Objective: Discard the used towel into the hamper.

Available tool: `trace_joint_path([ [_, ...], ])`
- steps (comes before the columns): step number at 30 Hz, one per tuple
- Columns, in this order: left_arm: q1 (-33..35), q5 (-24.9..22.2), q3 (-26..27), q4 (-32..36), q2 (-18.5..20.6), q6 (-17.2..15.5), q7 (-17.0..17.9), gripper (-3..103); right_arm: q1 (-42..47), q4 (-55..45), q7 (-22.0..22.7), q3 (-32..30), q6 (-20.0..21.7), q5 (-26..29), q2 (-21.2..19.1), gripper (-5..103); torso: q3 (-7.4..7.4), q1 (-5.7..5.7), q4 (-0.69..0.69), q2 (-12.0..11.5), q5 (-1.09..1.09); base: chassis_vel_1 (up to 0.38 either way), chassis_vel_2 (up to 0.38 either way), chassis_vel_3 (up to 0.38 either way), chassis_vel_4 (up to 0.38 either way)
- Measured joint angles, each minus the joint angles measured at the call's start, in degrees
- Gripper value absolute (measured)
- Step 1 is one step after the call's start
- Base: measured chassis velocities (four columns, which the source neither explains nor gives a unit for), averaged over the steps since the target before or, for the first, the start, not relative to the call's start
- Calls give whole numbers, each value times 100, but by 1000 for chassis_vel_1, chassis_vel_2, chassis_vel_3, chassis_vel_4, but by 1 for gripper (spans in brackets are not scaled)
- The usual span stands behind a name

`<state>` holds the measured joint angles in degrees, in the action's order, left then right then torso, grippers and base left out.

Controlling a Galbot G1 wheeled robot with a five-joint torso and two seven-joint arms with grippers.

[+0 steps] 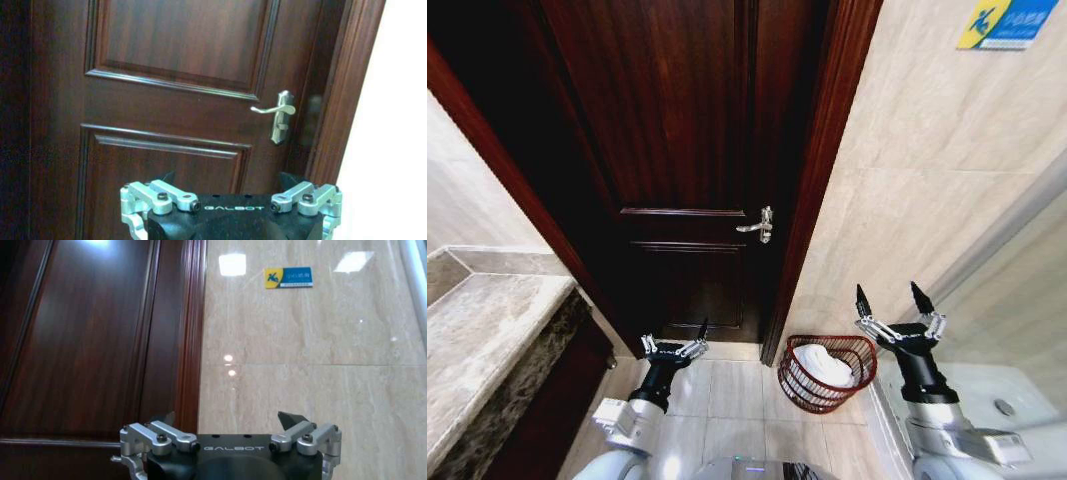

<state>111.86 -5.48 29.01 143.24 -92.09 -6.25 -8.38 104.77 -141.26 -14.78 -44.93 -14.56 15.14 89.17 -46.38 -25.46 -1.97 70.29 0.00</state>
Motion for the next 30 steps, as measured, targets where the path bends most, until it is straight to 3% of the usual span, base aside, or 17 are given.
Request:
trace_joint_path([
  [30, 0, 0, 0, 0, 0, 0, 0, 100, 70, 110, -31, -75, -160, -5, -10, 100, 0, 0, 0, 0, 0, 105, -109, -101, 106],
])
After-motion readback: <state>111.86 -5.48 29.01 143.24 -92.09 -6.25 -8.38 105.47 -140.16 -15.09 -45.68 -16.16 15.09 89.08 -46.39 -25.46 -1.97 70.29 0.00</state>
